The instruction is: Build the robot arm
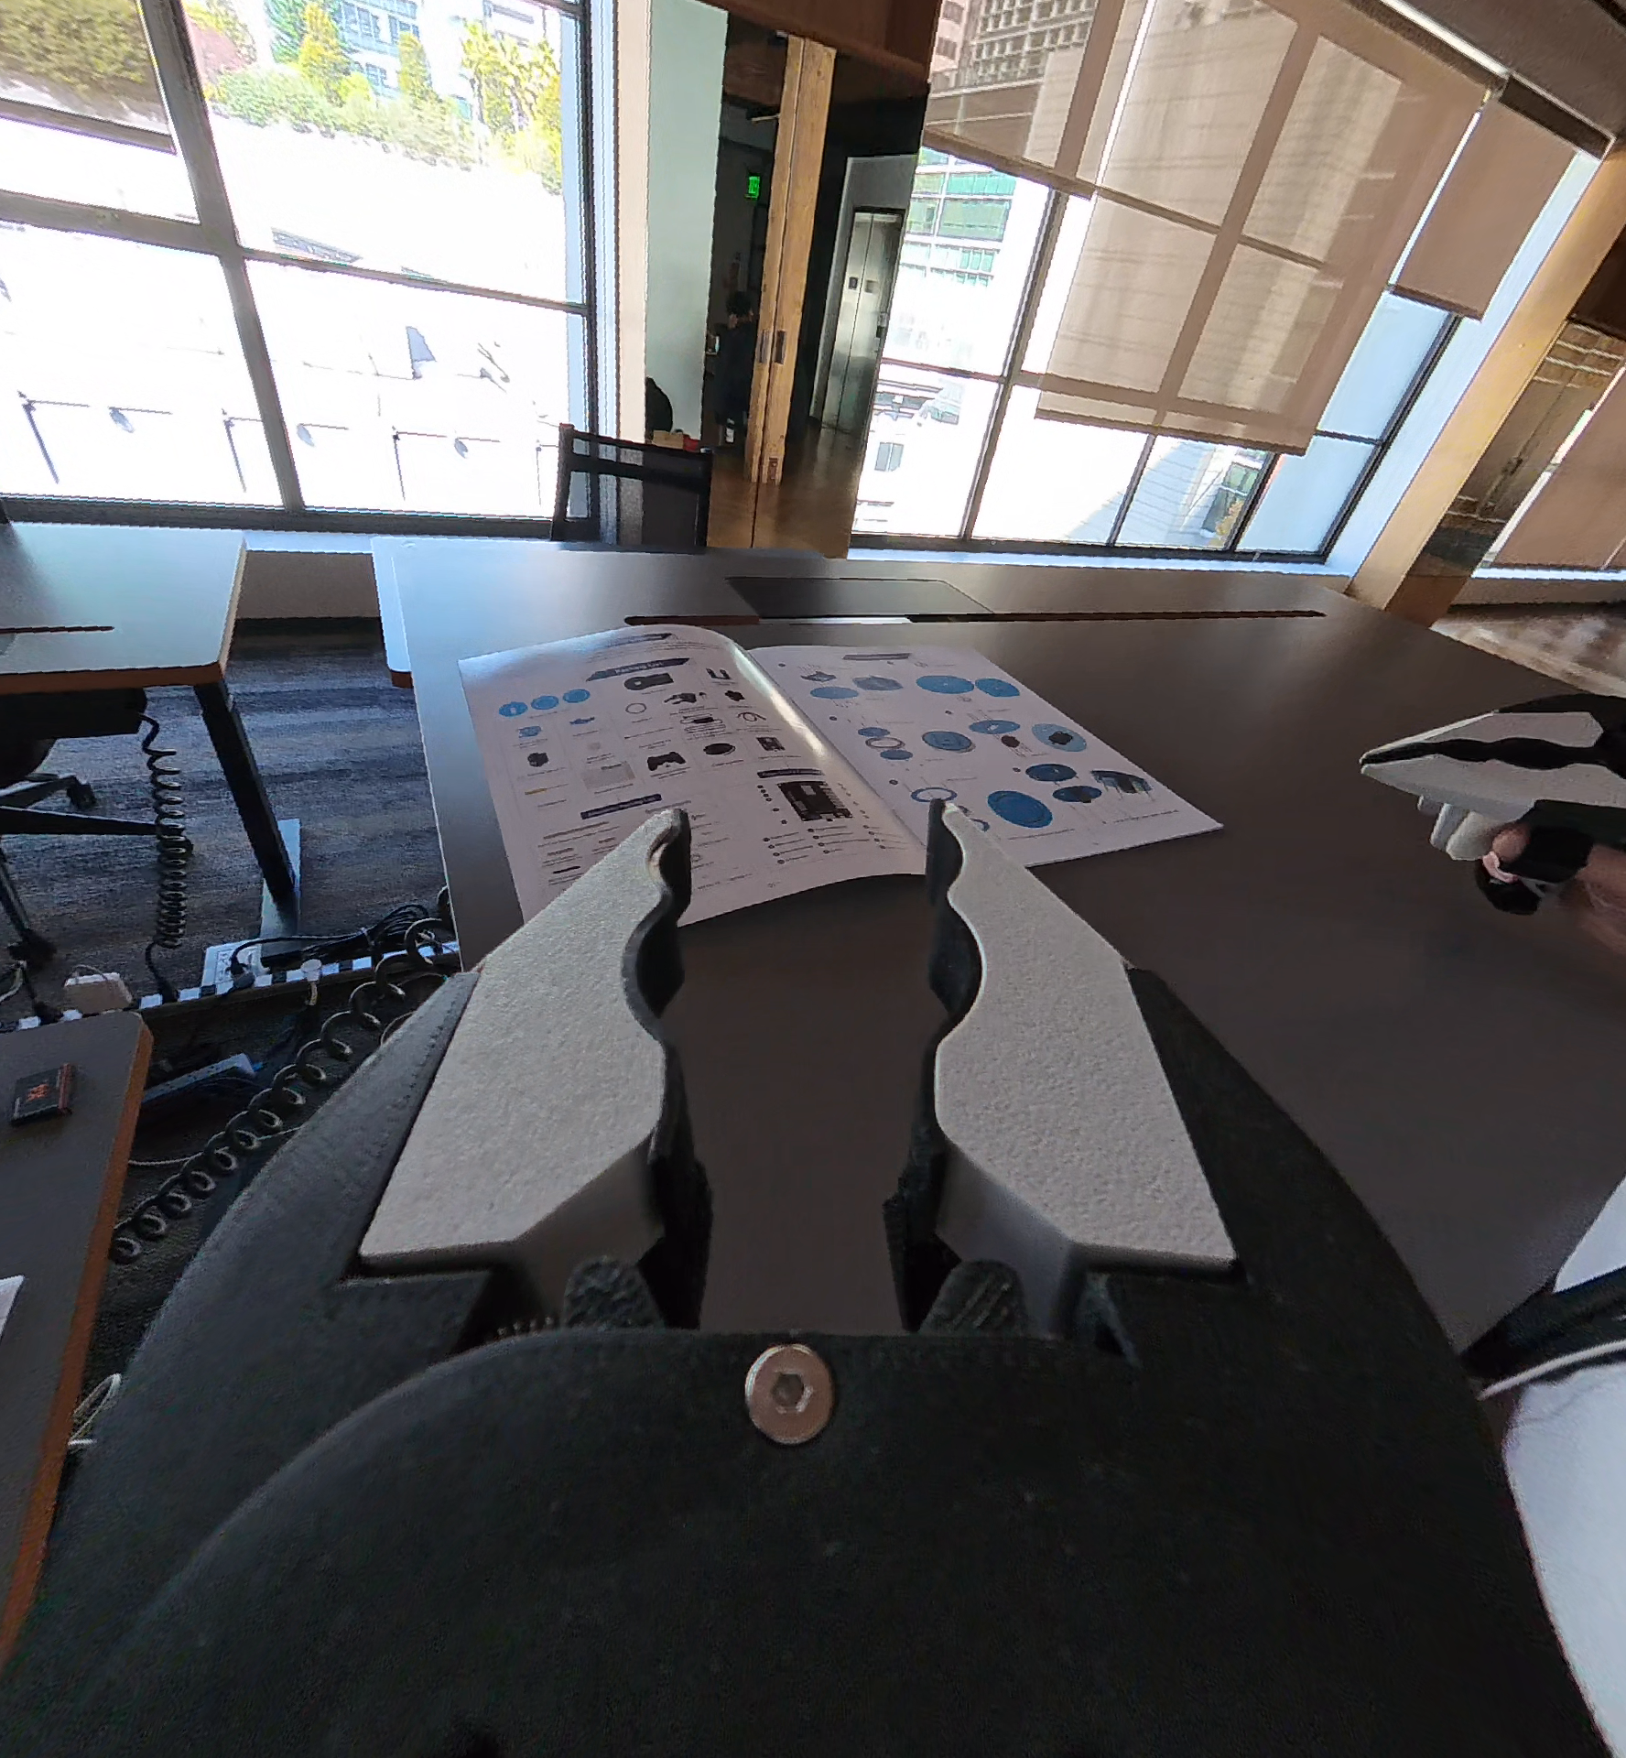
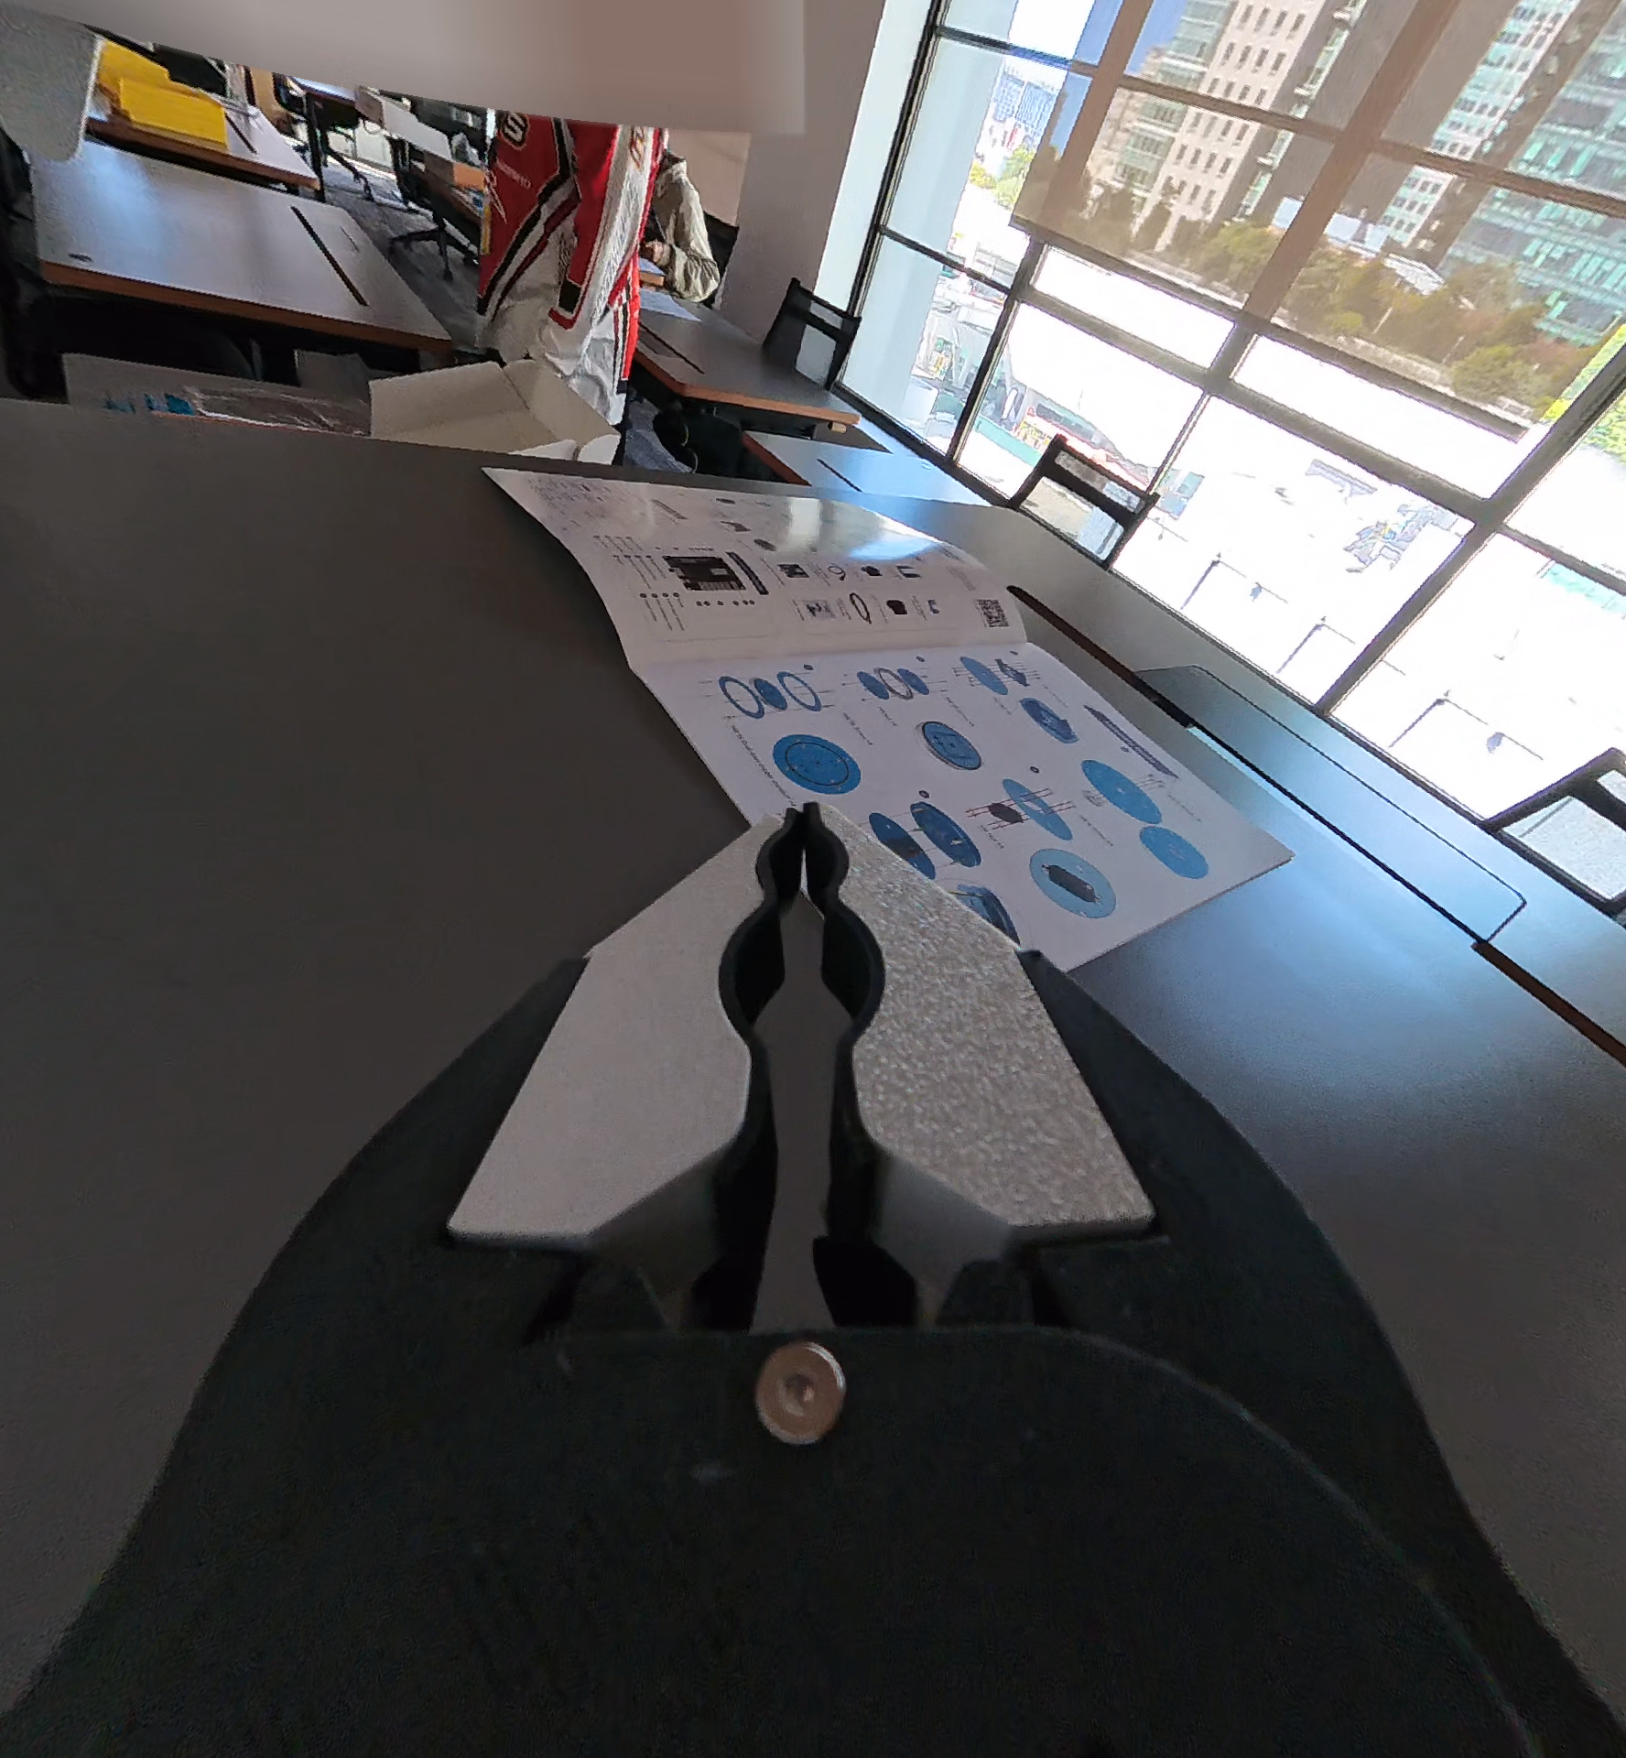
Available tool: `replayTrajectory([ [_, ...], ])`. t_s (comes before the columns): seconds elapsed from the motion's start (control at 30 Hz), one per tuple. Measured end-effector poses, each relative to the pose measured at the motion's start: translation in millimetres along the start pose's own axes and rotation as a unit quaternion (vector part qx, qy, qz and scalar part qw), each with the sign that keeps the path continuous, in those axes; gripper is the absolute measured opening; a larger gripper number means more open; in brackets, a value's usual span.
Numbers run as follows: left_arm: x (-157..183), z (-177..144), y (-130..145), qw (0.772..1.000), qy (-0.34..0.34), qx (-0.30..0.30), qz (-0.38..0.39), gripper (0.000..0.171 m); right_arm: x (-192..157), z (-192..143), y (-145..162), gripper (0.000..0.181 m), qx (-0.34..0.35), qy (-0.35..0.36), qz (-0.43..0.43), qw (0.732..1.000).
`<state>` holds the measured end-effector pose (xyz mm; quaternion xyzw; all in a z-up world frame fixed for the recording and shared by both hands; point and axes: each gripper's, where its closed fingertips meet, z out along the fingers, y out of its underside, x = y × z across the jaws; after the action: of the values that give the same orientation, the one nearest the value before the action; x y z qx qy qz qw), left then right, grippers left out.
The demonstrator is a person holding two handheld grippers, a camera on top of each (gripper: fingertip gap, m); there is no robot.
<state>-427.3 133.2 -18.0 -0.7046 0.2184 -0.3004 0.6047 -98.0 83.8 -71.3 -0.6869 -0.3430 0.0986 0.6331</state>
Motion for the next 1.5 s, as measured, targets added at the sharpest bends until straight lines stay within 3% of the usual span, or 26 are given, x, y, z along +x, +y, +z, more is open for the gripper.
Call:
replayTrajectory([
  [0.23, 6.6, 4.3, -5.3, 1.0, 0.006, 0.015, -0.002, 0.047, -8.4, 1.3, -1.8, 0.0, -0.006, 0.003, -0.045, 0.999],
  [0.4, 25.8, 20.7, -9.7, 0.999, 0.045, 0.029, -0.002, 0.047, -10.3, -0.2, -8.2, 0.0, 0.009, -0.012, -0.037, 0.999],
  [0.7, 59.0, 82.0, 10.9, 0.995, 0.102, -0.004, 0.0, 0.047, 27.0, 0.6, 18.7, 0.0, -0.027, -0.001, -0.071, 0.997],
  [0.8, 54.7, 100.7, 14.4, 0.996, 0.089, -0.023, 0.01, 0.047, 35.3, 0.1, 32.3, 0.0, -0.045, -0.001, -0.051, 0.998],
  [1.1, 47.6, 148.4, 16.0, 0.996, 0.066, -0.043, 0.045, 0.045, 29.3, 0.7, 26.4, 0.0, -0.006, -0.037, -0.024, 0.999],
  [1.2, 50.3, 151.8, 26.4, 0.995, 0.08, -0.052, 0.035, 0.044, 22.2, 2.5, 29.3, 0.0, -0.016, -0.058, -0.011, 0.998],
  [1.5, 37.4, 144.9, 37.0, 0.997, 0.046, -0.049, 0.05, 0.043, 31.8, 2.2, 32.6, 0.0, -0.024, -0.034, -0.005, 0.999],
])
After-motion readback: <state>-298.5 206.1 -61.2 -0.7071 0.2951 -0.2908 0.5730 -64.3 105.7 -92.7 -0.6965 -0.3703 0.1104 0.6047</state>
